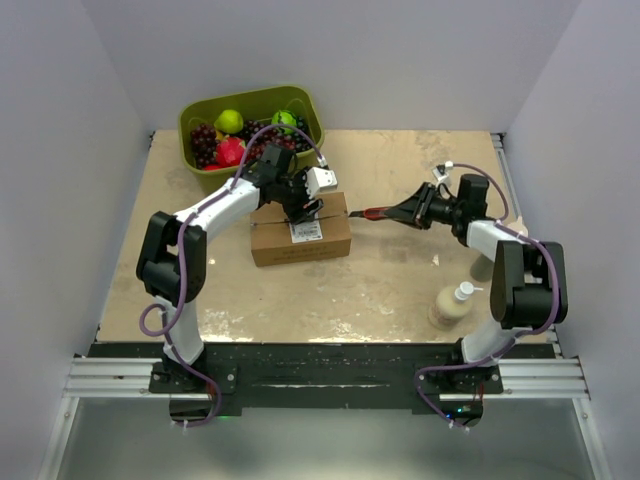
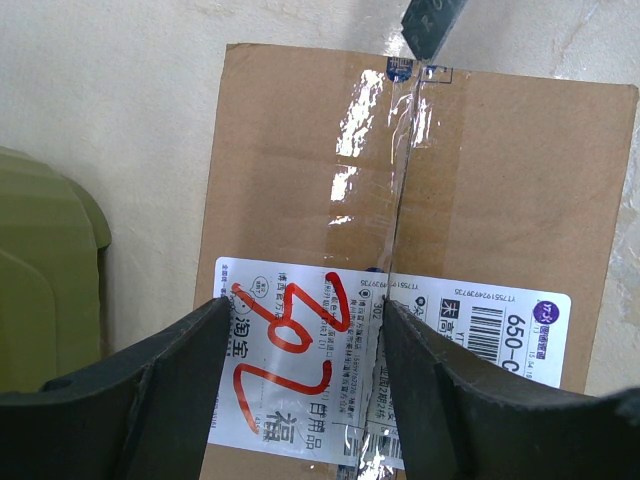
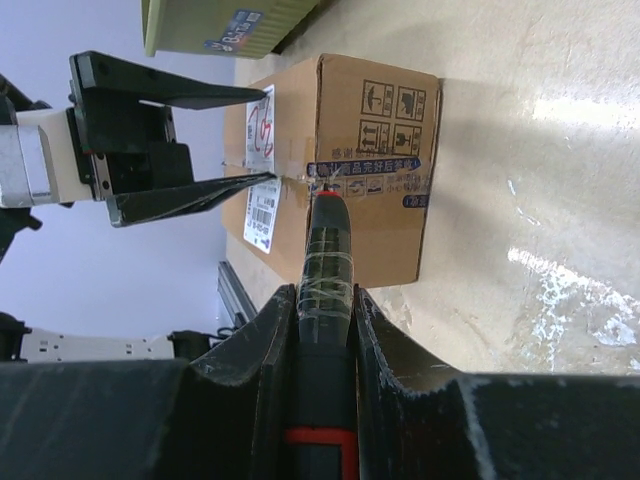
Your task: Unpack the express box
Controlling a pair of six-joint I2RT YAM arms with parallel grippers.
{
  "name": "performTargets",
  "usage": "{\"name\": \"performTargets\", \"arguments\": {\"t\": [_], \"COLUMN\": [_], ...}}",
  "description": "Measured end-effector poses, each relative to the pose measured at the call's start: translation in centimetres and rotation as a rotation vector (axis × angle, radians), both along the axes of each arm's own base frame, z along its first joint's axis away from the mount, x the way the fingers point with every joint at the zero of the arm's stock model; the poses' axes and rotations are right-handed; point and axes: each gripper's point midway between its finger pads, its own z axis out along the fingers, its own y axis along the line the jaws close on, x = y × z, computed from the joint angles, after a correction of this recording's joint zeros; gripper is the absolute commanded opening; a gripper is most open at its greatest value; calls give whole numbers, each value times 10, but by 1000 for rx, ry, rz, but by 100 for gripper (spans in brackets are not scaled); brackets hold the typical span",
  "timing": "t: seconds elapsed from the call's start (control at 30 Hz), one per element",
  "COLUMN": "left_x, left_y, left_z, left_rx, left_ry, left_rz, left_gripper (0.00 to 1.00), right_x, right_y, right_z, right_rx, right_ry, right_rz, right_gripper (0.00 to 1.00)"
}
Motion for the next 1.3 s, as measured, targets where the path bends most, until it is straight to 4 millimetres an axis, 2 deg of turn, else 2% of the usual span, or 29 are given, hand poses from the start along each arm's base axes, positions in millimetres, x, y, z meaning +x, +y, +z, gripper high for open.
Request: {"name": "performTargets", "arguments": {"t": [0.27,0.63,0.9,1.13,1.3], "left_x": [0,0,0,0,0], "left_y": [0,0,-1,0,-1], "left_z": [0,0,0,0,0], "left_rx": [0,0,0,1,1], "left_ry": [0,0,0,1,2], "left_rz": [0,0,-1,-2,-2], "left_gripper": [67,67,67,67,67], "right_x": [-5,8,9,2,-12], "right_y": [-7,-6,-6,-6,-6], "right_z": [-2,0,-2,-9,-13], "right_rx": [15,104,126,99,43], "right_ry": [30,37,53,78,85], "right_rz": [-24,-61,-59,-38,-2], "right_gripper": [0,0,0,0,0]}}
